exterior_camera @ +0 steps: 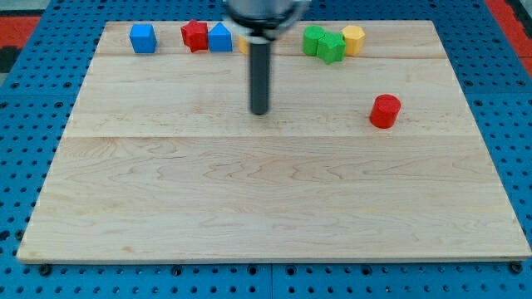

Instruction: Move the red star into the red circle

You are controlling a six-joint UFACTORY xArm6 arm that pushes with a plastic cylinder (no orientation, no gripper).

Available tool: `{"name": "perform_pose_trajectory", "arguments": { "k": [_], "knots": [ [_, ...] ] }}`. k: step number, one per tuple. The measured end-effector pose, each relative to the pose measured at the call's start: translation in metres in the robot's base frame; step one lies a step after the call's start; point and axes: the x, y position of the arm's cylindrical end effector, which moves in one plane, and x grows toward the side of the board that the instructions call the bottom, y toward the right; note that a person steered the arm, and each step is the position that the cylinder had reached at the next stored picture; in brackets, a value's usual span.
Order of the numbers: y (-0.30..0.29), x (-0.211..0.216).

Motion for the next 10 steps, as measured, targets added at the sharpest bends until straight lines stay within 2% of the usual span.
{"name": "perform_pose_trajectory", "arguments": {
  "k": [2,3,4,5,7,8,10],
  "knots": [
    [-0.044,-0.096],
    [0.041,-0.11],
    [0.078,-0.144],
    [0.075,-0.199],
    [-0.098,-0.201],
    [-0.097,-0.177],
    [-0.042,-0.102]
  ]
}}
